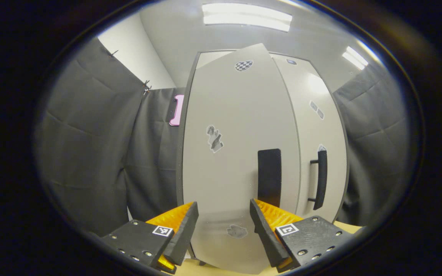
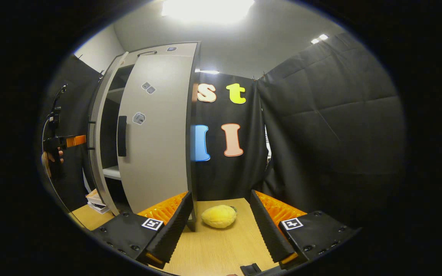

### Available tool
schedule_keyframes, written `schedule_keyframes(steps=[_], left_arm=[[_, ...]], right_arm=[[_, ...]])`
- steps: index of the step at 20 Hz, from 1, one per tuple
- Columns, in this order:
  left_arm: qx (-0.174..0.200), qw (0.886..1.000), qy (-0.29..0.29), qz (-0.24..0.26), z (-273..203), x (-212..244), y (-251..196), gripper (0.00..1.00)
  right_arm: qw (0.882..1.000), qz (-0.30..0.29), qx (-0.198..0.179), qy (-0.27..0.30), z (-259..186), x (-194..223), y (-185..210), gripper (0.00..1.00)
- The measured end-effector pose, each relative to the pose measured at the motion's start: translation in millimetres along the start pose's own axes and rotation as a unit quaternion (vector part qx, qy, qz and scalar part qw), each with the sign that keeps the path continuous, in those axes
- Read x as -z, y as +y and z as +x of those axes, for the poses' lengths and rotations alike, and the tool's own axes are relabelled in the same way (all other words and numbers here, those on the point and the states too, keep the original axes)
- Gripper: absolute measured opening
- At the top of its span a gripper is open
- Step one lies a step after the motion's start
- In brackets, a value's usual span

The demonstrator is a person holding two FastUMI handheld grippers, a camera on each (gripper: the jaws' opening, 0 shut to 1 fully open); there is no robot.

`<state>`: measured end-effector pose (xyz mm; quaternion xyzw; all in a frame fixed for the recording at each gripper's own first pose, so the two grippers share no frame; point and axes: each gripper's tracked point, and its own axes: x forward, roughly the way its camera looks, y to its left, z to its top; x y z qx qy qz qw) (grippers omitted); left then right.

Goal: Grasp the bottle in the cabinet with the left hand and place it on the coaster, then close the right door with the right hand and the left door with the left hand.

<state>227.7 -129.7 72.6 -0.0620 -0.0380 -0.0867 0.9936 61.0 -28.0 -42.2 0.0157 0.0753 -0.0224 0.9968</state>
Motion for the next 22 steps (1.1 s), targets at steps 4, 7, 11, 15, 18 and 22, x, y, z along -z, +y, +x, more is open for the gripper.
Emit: schedule_keyframes(steps=[4, 7, 11, 15, 18, 22], left_arm=[[-0.017, 1.0, -0.007, 0.014, -33, -9, 14, 0.89], [-0.033, 0.999, -0.004, 0.038, -68, -12, 30, 0.85], [-0.052, 0.997, 0.002, 0.048, -118, -14, 46, 0.82], [-0.049, 0.997, 0.012, 0.062, -156, -13, 57, 0.82], [-0.041, 0.997, 0.017, 0.065, -177, -12, 64, 0.82], [-0.038, 0.997, 0.028, 0.063, -203, -8, 79, 0.82]], right_arm=[[0.999, 0.002, -0.028, -0.022, -2, -19, 12, 0.96], [0.998, 0.009, -0.055, -0.03, -4, -27, 22, 0.96], [0.996, 0.008, -0.083, -0.032, -13, -30, 35, 0.95], [0.995, 0.009, -0.092, -0.041, -31, -36, 46, 0.95], [0.995, 0.007, -0.087, -0.045, -43, -41, 53, 0.95], [0.996, -0.002, -0.077, -0.045, -58, -41, 60, 0.95]])
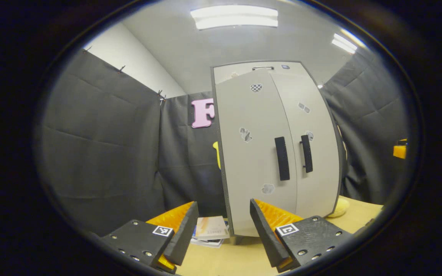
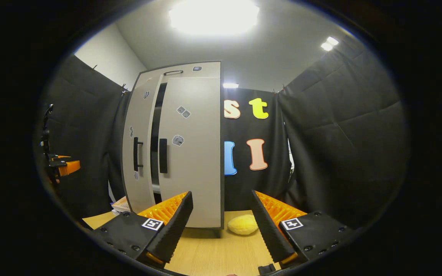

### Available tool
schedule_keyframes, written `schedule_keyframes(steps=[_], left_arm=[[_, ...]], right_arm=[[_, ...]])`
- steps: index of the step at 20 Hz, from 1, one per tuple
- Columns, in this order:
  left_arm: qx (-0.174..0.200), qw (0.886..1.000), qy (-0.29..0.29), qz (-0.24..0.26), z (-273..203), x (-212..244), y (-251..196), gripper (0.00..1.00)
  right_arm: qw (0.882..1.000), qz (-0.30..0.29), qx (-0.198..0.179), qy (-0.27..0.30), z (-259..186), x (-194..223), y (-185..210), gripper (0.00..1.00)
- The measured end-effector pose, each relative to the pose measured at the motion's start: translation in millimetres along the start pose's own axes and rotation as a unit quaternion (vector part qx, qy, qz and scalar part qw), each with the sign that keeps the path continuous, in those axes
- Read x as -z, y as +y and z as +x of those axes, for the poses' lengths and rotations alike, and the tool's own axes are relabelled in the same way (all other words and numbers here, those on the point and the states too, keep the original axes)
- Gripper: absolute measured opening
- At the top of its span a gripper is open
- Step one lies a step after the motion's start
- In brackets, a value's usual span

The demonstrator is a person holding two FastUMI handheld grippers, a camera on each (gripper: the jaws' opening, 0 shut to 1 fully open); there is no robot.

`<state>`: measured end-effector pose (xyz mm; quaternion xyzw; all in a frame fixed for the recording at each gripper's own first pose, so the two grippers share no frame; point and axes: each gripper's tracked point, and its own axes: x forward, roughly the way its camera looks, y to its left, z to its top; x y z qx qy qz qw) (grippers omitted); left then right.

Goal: Grasp the bottle in the cabinet with the left hand and place it on the coaster, then close the right door with the right hand and the left door with the left hand.

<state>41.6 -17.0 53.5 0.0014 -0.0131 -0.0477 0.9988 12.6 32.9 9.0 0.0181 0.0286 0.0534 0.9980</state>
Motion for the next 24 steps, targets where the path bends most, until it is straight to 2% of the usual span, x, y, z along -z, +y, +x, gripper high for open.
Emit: schedule_keyframes(steps=[3, 4, 5, 6, 8, 9, 10, 11, 13, 14, 24], left_arm=[[0.001, 1.0, 0.002, 0.004, -17, 5, 12, 0.82], [-0.001, 1.0, 0.002, 0.006, -21, 6, 17, 0.89], [-0.001, 1.0, 0.001, 0.007, -27, 7, 22, 0.89], [-0.002, 1.0, 0.001, 0.008, -32, 9, 25, 0.82], [-0.003, 1.0, 0.0, 0.01, -41, 12, 29, 0.82], [-0.003, 1.0, 0.0, 0.008, -48, 13, 32, 0.89], [-0.002, 1.0, 0.002, 0.006, -52, 16, 35, 0.89], [-0.004, 1.0, 0.004, 0.005, -58, 19, 37, 0.82], [-0.005, 1.0, 0.009, 0.003, -63, 24, 41, 0.82], [-0.004, 1.0, 0.01, 0.002, -65, 24, 42, 0.89], [-0.012, 1.0, 0.016, 0.002, -72, 31, 54, 0.89]], right_arm=[[1.0, -0.002, 0.005, 0.003, -9, 4, 6, 0.93], [1.0, 0.0, 0.005, 0.004, -11, 5, 9, 0.95], [1.0, 0.0, 0.006, 0.003, -14, 5, 11, 0.95], [1.0, -0.002, 0.006, 0.002, -17, 5, 13, 0.95], [1.0, -0.008, 0.008, -0.001, -22, 4, 17, 0.93], [1.0, -0.011, 0.01, -0.003, -25, 3, 18, 0.95], [1.0, -0.011, 0.011, -0.005, -28, 2, 19, 0.95], [1.0, -0.011, 0.012, -0.008, -30, 0, 20, 0.93], [1.0, -0.008, 0.014, -0.012, -35, -3, 23, 0.95], [1.0, -0.008, 0.014, -0.015, -37, -4, 24, 0.95], [0.999, -0.007, 0.024, -0.025, -45, -10, 27, 0.95]])
